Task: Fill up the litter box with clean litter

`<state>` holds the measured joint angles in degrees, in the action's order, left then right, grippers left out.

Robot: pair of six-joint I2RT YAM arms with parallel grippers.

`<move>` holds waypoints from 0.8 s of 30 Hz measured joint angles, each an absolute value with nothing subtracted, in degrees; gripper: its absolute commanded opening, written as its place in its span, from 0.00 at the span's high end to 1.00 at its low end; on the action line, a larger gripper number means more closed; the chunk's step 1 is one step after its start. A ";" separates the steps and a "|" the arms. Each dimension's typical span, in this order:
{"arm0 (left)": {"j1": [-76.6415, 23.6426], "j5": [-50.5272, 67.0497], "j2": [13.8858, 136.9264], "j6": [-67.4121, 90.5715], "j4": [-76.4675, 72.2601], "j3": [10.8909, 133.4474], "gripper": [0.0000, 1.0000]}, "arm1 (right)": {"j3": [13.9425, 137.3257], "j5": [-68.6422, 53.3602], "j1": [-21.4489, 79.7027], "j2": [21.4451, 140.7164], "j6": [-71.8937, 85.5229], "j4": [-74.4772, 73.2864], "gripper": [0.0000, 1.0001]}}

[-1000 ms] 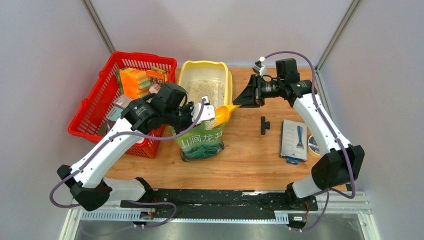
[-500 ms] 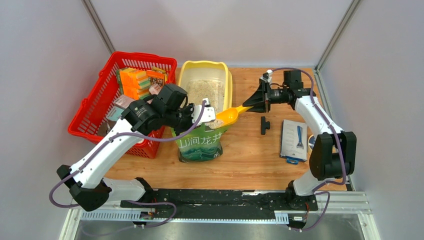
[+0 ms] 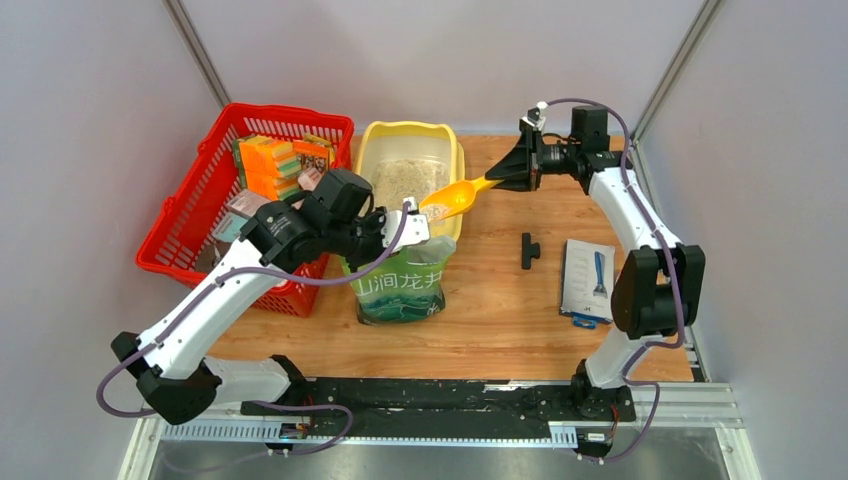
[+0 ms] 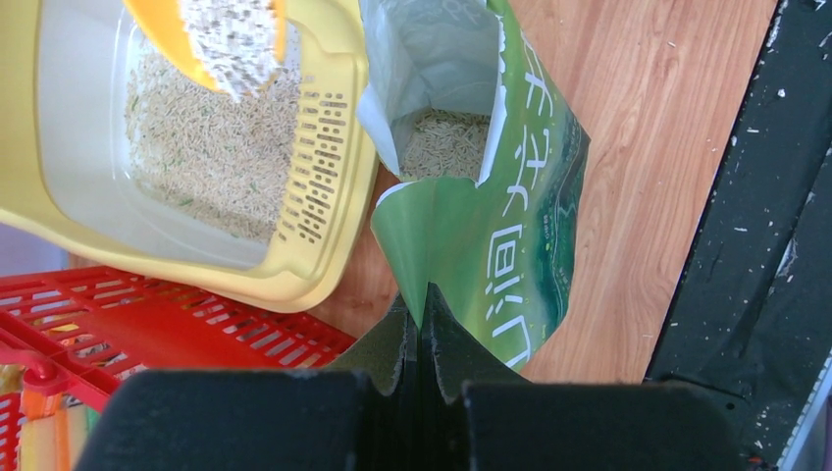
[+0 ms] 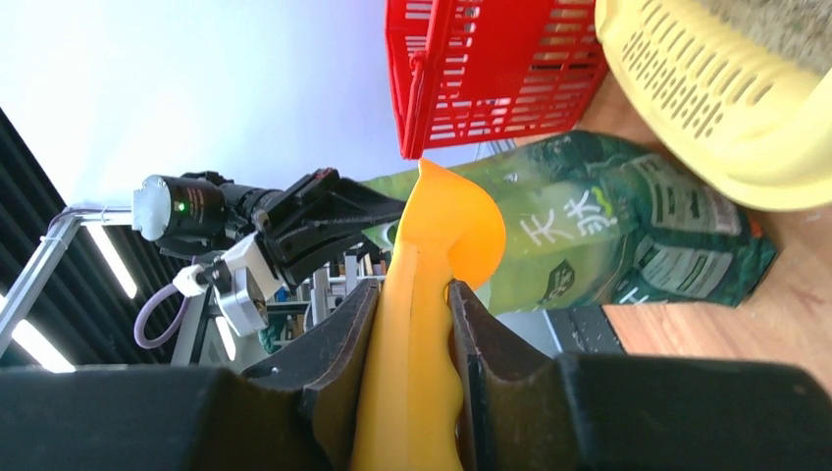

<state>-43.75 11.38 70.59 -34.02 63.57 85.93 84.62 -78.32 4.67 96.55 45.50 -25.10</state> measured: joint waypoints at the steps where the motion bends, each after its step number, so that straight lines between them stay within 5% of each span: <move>1: -43.75 11.27 70.41 -34.02 63.61 85.84 1.00 | 86.11 -78.30 4.67 97.93 45.65 -24.67 1.00; 13: -43.79 9.69 67.79 -35.29 64.58 84.12 1.00 | 113.86 -60.03 6.15 122.37 32.36 -32.60 1.00; 24: -43.79 9.47 64.75 -35.33 63.13 81.25 1.00 | 122.80 -33.19 18.72 119.72 4.95 -40.64 1.00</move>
<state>-43.79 9.47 64.75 -35.33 63.13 81.25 122.80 -33.19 18.72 119.72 4.95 -40.64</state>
